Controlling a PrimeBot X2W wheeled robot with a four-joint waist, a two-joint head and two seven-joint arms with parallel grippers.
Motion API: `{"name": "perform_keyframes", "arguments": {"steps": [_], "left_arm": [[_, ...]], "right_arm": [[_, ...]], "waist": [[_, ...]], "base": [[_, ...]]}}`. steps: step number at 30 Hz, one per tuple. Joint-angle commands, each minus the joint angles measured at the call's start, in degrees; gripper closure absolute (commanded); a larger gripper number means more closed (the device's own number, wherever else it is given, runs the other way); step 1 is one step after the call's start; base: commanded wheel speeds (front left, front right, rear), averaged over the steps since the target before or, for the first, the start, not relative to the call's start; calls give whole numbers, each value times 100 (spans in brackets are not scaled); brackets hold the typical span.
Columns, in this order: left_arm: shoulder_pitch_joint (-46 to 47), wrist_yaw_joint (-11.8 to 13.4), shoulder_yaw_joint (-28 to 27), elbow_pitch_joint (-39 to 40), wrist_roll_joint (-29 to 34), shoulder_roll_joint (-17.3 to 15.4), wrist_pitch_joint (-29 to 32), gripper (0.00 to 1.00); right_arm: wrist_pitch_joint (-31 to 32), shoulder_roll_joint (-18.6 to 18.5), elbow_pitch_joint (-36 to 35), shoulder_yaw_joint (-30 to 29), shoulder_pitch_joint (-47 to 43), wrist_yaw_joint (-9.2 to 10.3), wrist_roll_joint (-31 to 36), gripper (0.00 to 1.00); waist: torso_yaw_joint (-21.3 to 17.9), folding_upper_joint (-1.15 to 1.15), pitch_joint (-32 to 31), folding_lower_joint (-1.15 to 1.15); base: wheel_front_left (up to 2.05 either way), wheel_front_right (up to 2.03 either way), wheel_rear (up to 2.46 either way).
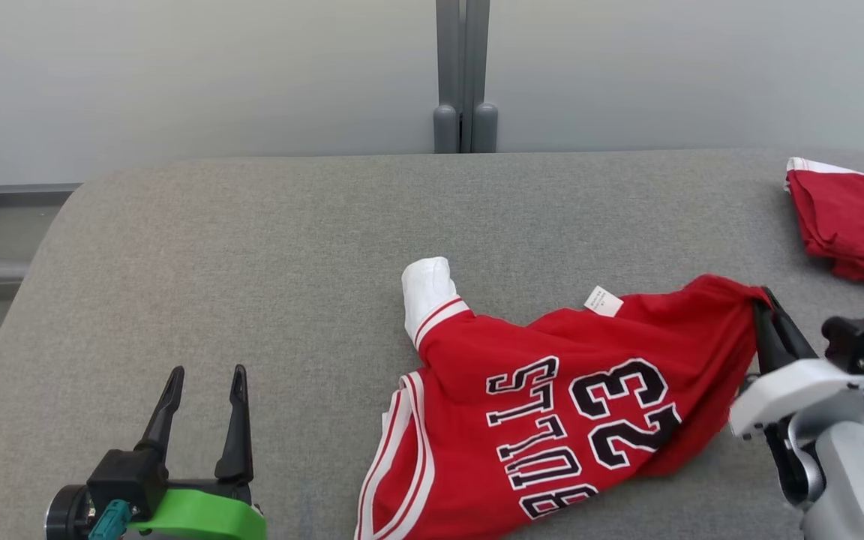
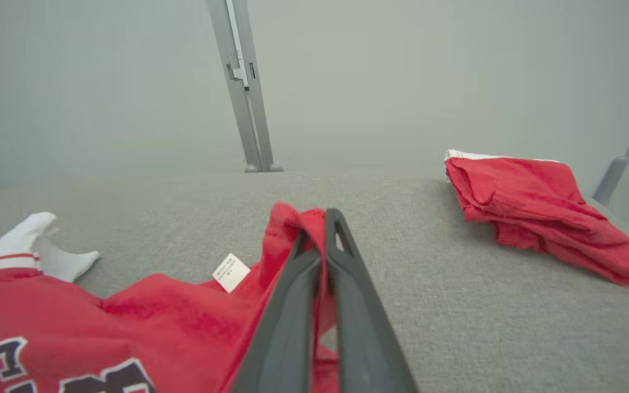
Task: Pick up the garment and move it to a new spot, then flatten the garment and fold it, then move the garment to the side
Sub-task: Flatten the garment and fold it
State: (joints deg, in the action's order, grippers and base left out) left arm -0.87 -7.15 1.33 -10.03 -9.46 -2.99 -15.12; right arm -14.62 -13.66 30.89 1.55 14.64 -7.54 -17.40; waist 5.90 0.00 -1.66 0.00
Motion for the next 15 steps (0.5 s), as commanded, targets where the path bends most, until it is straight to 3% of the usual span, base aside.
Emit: {"name": "perform_keyframes", "arguments": {"steps": [1,7,15], "left_arm": [[31,-30,11,-17,18,1,-1,0],[167,-29,111,-50,-11,5,-1,0],[494,-33,390,-91,-173,7,-1,0]], "right_arm": [[21,22,-39,60,233,12,42,100],[85,177,280,444,1276,12,211,100],[61,161,1587,587,2739,12,541,100]], "waist": [[71,0,40,0],[314,0,199,0],[738,0,668,0]], "base": [[0,0,0],[0,0,0],[0,0,0]]}}
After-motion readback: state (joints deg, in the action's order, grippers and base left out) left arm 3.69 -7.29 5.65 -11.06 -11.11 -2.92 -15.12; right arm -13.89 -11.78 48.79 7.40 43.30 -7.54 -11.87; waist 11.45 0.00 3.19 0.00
